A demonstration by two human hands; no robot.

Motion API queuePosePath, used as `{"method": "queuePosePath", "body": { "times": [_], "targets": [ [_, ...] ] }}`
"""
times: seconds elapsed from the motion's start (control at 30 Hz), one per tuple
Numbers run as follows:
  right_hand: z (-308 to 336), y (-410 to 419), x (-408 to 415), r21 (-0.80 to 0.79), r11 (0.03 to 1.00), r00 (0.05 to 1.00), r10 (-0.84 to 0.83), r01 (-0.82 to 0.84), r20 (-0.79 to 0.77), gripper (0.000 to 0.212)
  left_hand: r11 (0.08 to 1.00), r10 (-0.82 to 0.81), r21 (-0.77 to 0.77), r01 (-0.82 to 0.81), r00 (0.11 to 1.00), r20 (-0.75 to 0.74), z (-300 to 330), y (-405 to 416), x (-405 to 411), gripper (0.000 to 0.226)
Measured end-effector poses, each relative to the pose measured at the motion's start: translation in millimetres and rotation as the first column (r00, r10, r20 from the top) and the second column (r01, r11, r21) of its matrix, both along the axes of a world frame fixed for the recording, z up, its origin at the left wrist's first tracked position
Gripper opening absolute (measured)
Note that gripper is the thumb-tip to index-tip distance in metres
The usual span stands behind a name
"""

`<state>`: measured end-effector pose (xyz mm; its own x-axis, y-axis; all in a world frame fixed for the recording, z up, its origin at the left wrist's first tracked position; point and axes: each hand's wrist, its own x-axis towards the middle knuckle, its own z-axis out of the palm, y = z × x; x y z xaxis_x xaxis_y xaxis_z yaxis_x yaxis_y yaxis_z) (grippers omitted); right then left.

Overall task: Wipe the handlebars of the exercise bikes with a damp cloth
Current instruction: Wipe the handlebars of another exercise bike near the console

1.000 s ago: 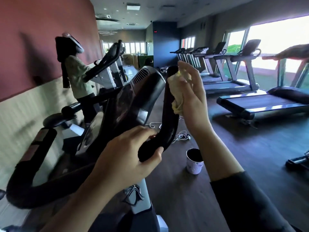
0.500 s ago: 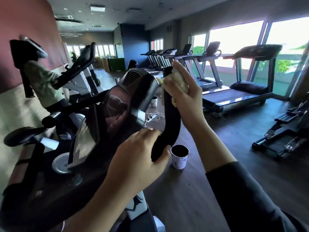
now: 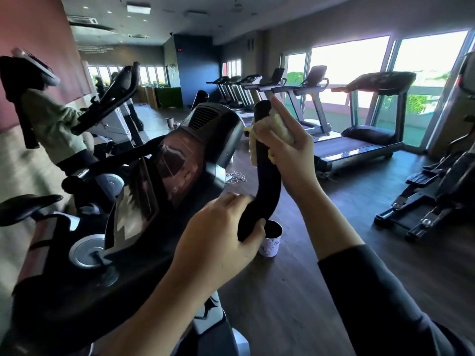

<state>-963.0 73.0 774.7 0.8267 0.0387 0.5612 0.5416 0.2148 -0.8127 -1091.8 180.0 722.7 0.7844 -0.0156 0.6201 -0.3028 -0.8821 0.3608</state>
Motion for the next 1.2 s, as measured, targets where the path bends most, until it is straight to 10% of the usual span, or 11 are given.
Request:
{"method": "queuePosePath", "body": {
  "times": [0.87, 1.2],
  "targets": [
    [-7.2, 2.7, 14.7, -0.221, 0.960, 0.977, -0.139, 0.173, 0.161, 0.058, 0.991, -0.053, -0.127, 0.039, 0.993, -0.109, -0.1, 10.4, -14.5, 0.043],
    [-2.9, 7.3, 11.7, -0.085, 0.992, 0.995, -0.090, 0.093, 0.045, 0.059, 0.953, -0.288, -0.151, 0.261, 0.937, -0.197, -0.8, 36.5, -17.4, 0.056]
  ]
}}
